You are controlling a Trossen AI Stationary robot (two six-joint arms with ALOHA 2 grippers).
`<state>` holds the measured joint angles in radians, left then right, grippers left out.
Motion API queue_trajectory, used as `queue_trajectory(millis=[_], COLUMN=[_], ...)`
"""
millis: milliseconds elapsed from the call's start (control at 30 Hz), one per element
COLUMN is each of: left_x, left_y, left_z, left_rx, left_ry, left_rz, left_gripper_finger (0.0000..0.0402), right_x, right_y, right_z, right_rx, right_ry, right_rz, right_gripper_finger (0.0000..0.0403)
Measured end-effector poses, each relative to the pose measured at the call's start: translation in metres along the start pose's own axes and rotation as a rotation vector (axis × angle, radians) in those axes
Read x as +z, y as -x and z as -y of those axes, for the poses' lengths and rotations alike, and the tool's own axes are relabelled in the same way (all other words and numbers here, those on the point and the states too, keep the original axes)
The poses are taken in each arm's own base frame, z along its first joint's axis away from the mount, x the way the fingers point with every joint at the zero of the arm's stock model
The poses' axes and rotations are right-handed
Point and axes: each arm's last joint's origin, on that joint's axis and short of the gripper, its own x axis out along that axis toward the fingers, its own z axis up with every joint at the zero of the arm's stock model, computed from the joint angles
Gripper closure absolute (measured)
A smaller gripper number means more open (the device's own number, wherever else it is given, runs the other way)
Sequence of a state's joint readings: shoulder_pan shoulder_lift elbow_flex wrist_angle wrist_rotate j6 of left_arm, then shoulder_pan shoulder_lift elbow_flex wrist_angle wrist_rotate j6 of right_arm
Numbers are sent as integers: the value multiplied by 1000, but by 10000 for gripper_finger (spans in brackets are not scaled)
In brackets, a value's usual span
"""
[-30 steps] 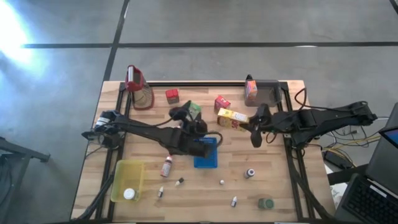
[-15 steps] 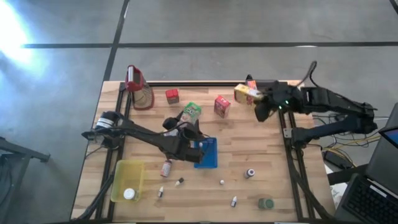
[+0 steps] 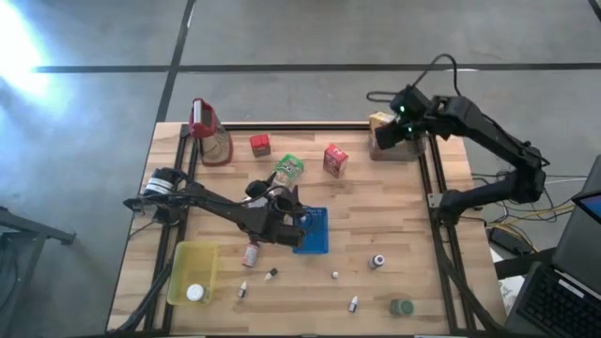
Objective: Pick & Place Kitchen Items
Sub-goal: Put the yellow cereal box into the black bin
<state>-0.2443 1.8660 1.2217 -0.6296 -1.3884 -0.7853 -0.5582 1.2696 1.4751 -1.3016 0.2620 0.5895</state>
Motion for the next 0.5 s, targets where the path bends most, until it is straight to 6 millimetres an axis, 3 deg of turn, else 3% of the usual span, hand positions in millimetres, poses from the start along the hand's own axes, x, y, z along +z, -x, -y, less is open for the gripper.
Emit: queue_trajectory(millis=[200, 500], left_x=[0, 0], left_y=[0, -1], left_z=[0, -1], left_rx=[1, 4], left_ry=[-39, -58], left_rz=[-1, -3], left_gripper_finger=[2, 2], right_x=[21, 39], right_y=[-15, -46], right_z=[23, 48], right_rx=[-86, -131], right_ry=[-77, -142], right_rz=[-71, -199], right_gripper_finger=[317, 298])
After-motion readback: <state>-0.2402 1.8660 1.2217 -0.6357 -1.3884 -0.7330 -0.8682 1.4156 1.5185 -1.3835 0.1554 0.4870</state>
